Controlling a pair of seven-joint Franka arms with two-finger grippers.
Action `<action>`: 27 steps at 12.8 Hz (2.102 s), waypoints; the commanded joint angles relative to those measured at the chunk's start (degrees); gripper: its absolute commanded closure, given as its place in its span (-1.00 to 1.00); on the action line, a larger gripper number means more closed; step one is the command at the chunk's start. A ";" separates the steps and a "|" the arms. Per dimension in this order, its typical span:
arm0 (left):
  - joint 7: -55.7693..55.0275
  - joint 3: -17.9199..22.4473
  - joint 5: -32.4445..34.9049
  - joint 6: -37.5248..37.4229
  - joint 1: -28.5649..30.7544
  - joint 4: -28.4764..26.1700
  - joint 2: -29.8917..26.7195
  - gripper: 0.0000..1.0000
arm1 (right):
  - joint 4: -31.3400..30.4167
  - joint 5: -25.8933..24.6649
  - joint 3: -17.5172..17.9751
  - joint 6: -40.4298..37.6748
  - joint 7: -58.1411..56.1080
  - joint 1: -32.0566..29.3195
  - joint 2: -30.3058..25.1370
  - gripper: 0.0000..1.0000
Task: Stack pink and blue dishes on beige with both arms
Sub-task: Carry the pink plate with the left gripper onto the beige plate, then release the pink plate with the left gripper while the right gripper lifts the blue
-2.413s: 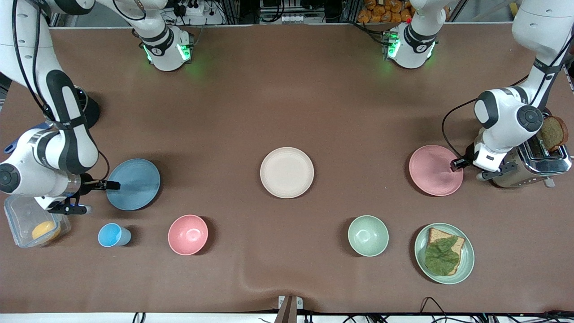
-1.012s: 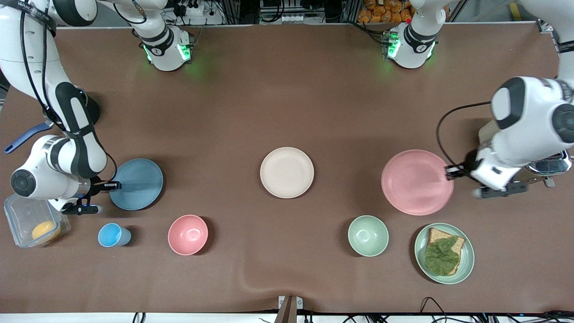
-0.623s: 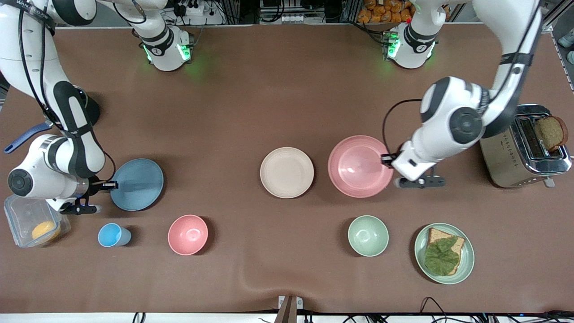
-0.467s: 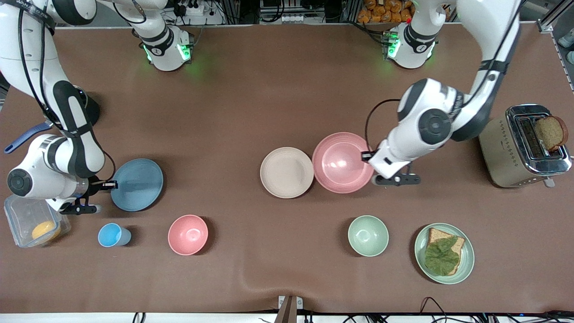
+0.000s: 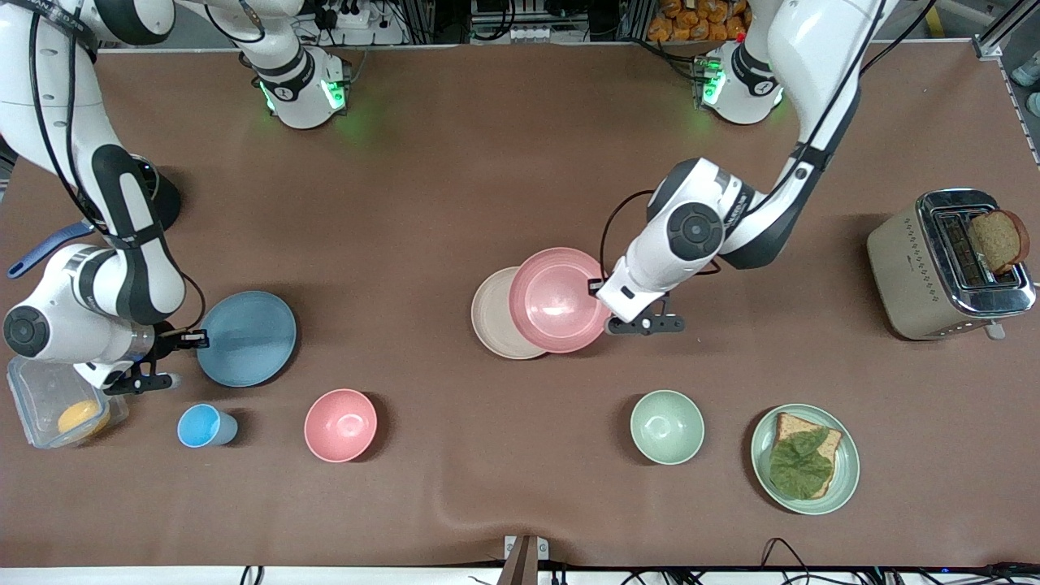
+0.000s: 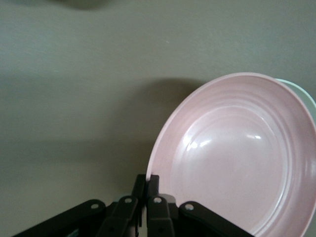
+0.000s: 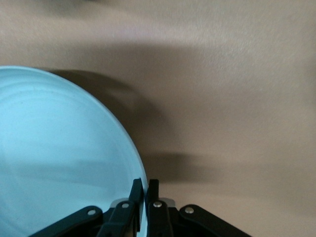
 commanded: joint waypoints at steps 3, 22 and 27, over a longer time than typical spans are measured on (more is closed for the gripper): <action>-1.80 0.81 1.64 4.63 -2.61 1.75 3.92 1.00 | 1.49 0.40 0.99 -1.54 -0.94 -0.96 -1.44 1.00; -5.83 0.99 1.65 8.50 -5.16 5.79 9.73 0.93 | 9.58 24.73 0.91 -28.71 7.40 1.49 -1.35 1.00; -8.82 1.16 1.74 8.50 -6.04 6.85 10.43 -0.91 | 9.41 28.52 0.91 -28.71 15.14 6.95 -1.53 1.00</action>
